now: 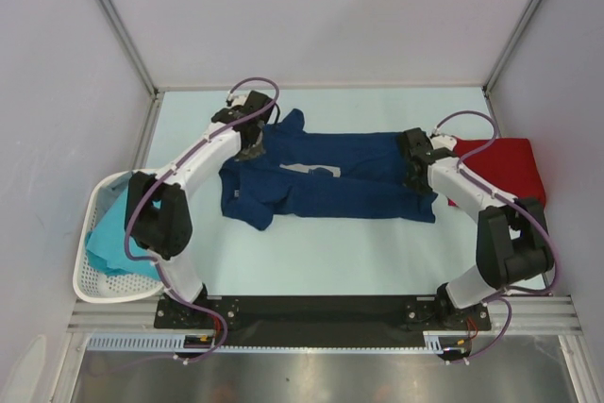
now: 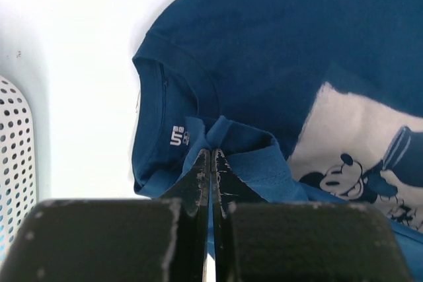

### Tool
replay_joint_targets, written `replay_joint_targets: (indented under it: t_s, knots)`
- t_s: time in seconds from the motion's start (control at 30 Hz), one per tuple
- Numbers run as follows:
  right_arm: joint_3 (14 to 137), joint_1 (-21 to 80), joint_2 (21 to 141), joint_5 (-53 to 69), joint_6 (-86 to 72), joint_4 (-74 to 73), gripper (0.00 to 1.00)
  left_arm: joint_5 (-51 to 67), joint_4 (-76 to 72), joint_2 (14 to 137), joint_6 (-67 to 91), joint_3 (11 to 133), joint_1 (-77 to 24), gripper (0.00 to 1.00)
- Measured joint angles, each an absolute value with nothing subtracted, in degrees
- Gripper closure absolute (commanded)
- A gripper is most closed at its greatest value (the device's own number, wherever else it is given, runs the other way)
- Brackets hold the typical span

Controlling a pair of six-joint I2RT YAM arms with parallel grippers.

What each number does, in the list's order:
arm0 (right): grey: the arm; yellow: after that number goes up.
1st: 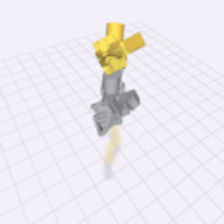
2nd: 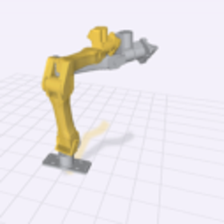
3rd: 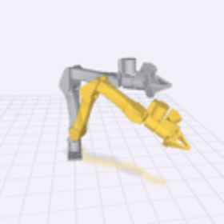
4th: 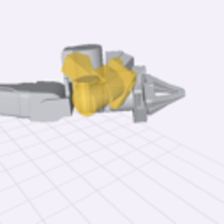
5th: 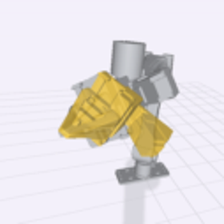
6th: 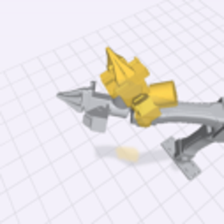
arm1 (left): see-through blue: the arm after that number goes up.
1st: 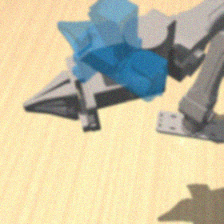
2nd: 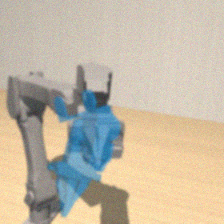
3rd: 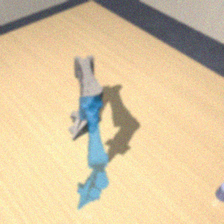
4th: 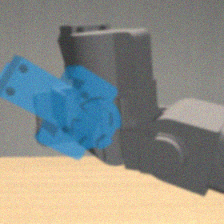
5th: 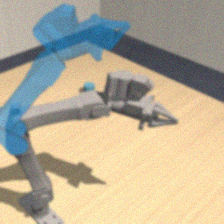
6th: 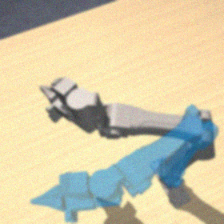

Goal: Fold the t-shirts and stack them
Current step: Fold the flattened tshirt in 1/3 of the way

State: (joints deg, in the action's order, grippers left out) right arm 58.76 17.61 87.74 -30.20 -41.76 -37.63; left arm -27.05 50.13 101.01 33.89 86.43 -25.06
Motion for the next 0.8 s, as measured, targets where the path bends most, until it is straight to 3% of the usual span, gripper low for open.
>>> replay_joint_targets:
  t_s: [0.8]
  knots:
    - [65.6,16.3,97.4,-29.5,-41.9,-35.8,1.00,-26.7,49.3,108.7,33.9,87.0,-24.3,1.00]
